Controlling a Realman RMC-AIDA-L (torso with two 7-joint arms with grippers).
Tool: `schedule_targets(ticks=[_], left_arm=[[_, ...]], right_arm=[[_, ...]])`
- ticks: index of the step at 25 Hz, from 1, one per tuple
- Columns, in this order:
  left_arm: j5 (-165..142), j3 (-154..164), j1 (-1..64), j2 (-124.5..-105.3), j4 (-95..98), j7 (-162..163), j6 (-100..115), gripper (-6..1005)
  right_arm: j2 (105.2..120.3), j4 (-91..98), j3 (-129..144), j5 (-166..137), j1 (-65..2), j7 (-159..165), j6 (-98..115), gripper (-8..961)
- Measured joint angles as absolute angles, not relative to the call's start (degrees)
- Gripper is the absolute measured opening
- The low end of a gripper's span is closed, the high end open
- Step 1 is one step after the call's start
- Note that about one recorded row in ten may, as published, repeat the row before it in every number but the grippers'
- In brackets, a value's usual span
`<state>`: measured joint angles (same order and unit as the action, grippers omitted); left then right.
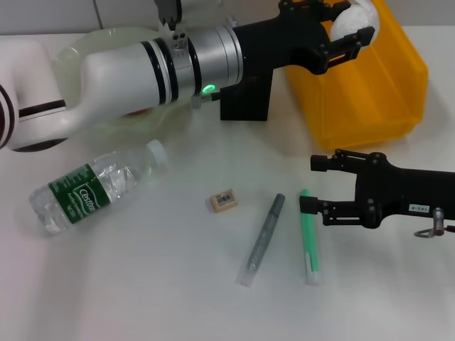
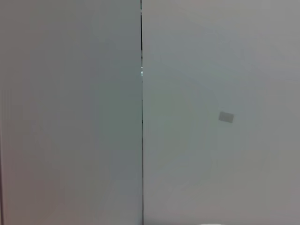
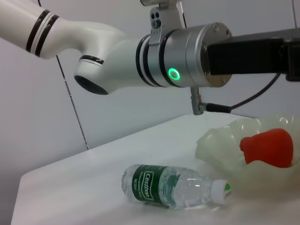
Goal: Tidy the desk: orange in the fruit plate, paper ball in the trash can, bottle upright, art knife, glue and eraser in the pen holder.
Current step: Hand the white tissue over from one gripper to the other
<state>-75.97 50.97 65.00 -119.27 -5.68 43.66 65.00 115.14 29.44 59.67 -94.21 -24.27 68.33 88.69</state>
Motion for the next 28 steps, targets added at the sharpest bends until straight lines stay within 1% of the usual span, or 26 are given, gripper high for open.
schedule_targets(ticks=[13, 18, 19, 20, 21, 22, 25, 26, 27, 28], left_arm=[[-75.96, 50.4, 64.28, -119.26, -5.79, 43.84, 67.21, 518], [-75.9, 50.11, 61.83, -119.26, -4.63, 44.11, 71.38, 518], [-75.89, 50.08, 60.5, -119.26, -3.8, 44.29, 73.3, 518], [-76.05, 50.58, 56.01, -119.26, -0.8, 45.68, 78.51, 518], [-76.05, 50.58, 56.01, -119.26, -0.8, 45.68, 78.51, 518], [-76.46, 50.92, 53.89, -119.25, 0.85, 46.64, 80.38, 518], [-76.74, 51.24, 52.57, -119.26, 2.37, 47.23, 81.6, 518], [-77.22, 52.58, 45.52, -119.13, 7.13, 48.17, 85.94, 518], [-77.22, 52.89, 44.02, -119.06, 8.19, 48.18, 86.93, 518], [-77.22, 52.89, 44.02, -119.06, 8.19, 48.18, 86.93, 518]], right_arm=[[115.39, 29.44, 59.62, -94.21, -24.33, 68.31, 88.88, 826], [115.4, 29.44, 59.59, -94.22, -23.79, 68.29, 89.38, 826], [115.39, 29.44, 59.59, -94.22, -23.67, 68.28, 89.64, 826], [115.24, 29.44, 59.58, -94.22, -23.41, 68.28, 90.41, 826], [115.14, 29.45, 59.58, -94.22, -23.23, 68.28, 91.02, 826], [115.03, 29.47, 59.58, -94.21, -23.05, 68.28, 91.6, 826], [114.82, 29.47, 59.27, -94.17, -22.77, 68.29, 92.97, 826], [114.74, 29.47, 59.06, -94.17, -22.73, 68.3, 93.49, 826], [114.53, 29.46, 58.44, -94.21, -22.72, 68.7, 95.02, 826], [114.53, 29.46, 58.44, -94.21, -22.72, 68.7, 95.02, 826]])
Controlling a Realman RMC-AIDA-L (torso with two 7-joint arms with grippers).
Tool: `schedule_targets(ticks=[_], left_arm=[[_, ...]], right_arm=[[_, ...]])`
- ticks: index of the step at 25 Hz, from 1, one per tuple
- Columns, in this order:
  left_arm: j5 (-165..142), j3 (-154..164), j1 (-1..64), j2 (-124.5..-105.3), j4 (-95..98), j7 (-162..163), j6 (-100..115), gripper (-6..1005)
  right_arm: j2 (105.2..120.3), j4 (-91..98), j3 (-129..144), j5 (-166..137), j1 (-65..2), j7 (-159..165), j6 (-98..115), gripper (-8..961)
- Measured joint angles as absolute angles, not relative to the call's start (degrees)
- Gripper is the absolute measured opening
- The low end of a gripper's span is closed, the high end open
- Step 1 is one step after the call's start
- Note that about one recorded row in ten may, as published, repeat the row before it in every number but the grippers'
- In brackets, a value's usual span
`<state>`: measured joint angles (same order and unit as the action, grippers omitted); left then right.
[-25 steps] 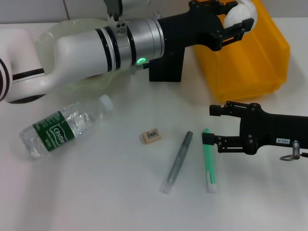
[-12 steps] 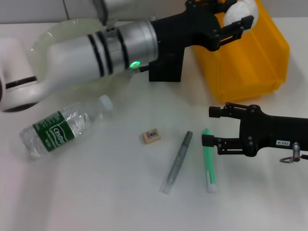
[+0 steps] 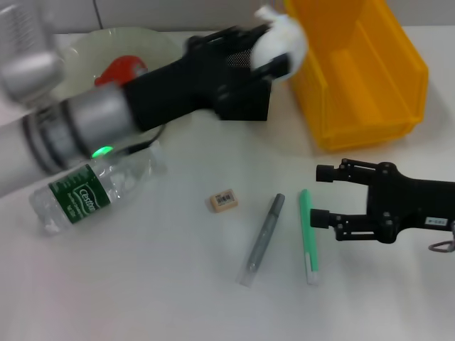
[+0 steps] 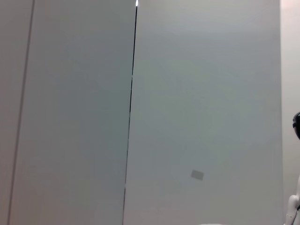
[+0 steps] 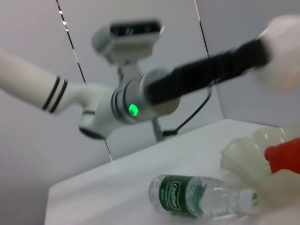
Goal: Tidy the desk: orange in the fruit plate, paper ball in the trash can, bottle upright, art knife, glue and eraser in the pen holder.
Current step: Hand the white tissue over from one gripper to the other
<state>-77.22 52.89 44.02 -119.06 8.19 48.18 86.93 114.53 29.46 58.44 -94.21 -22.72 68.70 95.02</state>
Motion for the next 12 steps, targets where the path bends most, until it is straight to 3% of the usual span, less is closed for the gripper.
schedule_targets(ticks=[4, 12], left_arm=[[-77.24, 54.35, 33.26, -118.65, 16.6, 48.16, 92.81, 518], [-77.25, 57.09, 26.64, -118.14, 19.51, 44.66, 93.46, 518]], right_arm=[[113.52, 29.35, 58.29, -94.22, -23.08, 72.22, 97.67, 826], [111.9, 29.58, 58.18, -94.31, -25.08, 85.18, 100.4, 826]])
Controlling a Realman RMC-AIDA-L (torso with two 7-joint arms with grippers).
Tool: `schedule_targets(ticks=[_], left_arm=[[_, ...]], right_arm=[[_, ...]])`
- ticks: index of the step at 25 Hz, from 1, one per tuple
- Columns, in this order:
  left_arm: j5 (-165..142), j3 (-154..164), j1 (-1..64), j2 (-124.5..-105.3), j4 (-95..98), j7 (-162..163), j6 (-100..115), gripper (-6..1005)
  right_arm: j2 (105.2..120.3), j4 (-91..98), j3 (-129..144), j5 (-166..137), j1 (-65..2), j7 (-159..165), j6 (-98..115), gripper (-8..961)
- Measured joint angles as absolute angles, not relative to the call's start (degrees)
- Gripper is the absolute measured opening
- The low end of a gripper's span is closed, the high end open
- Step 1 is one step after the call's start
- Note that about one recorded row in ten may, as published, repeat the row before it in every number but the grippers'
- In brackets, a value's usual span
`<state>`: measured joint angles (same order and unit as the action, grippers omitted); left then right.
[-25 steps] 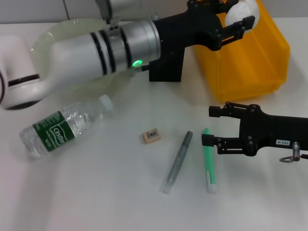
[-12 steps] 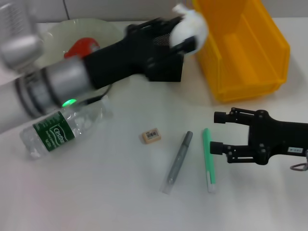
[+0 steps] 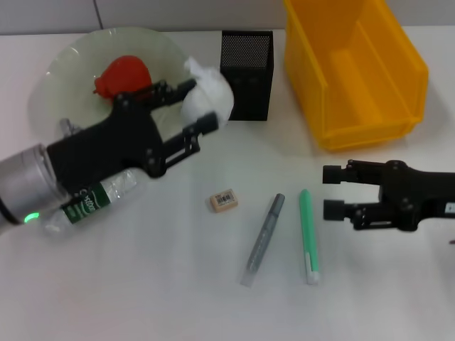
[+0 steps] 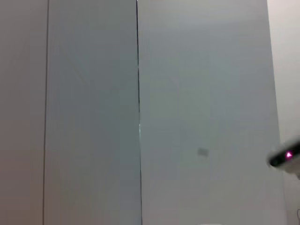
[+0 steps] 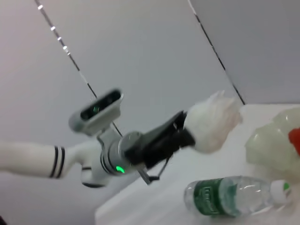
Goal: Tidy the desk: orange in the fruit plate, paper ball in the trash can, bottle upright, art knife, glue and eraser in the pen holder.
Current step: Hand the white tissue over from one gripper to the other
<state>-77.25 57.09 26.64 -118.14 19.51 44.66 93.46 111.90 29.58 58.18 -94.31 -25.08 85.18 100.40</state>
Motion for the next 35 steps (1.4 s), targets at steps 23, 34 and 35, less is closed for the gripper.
schedule_targets(ticks=[23, 34, 35], left_arm=[[-77.25, 66.91, 19.2, -118.32, 20.72, 30.57, 97.73, 519], [-77.19, 67.14, 20.4, -118.73, 19.32, 28.3, 99.63, 516], [-77.19, 67.14, 20.4, -118.73, 19.32, 28.3, 99.63, 516]], right_arm=[[109.21, 26.13, 58.06, -95.8, -34.4, 121.4, 108.57, 815], [110.25, 25.31, 58.55, -95.89, -35.49, 122.43, 108.03, 796], [110.25, 25.31, 58.55, -95.89, -35.49, 122.43, 108.03, 795]])
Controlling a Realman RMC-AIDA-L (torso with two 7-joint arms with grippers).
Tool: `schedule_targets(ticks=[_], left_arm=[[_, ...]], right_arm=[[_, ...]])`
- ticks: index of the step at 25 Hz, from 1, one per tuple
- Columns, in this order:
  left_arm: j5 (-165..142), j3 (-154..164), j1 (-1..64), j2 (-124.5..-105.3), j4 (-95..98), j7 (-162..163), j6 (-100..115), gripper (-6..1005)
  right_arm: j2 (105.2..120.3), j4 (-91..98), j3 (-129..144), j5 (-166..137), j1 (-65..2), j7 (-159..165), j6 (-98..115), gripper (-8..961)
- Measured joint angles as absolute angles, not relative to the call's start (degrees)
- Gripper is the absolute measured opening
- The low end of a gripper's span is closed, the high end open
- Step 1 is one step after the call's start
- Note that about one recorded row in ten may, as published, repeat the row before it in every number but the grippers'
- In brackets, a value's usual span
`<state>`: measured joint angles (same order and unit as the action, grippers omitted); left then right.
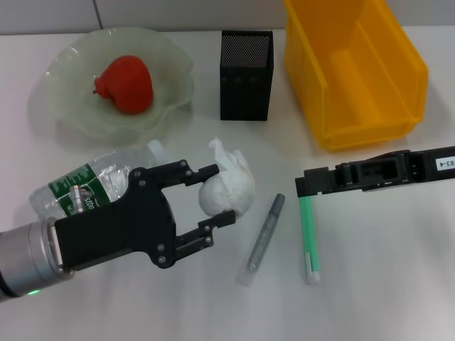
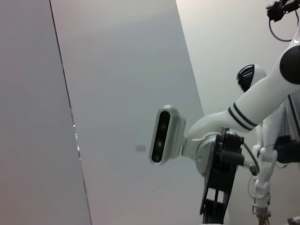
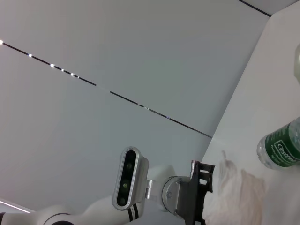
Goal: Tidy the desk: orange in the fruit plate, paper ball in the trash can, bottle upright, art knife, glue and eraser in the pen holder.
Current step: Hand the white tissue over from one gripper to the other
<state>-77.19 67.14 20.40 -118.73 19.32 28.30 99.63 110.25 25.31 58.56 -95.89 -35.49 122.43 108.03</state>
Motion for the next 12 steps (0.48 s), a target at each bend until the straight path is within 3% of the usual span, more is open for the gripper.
schedule_targets(ticks=[12], left_arm=[[-76.88, 69.21, 22.74, -119.08, 17.73, 28.04, 101.15, 518]], right_arm=[[111.75, 25.57, 58.46, -97.12, -36.4, 122.43, 107.06, 774]])
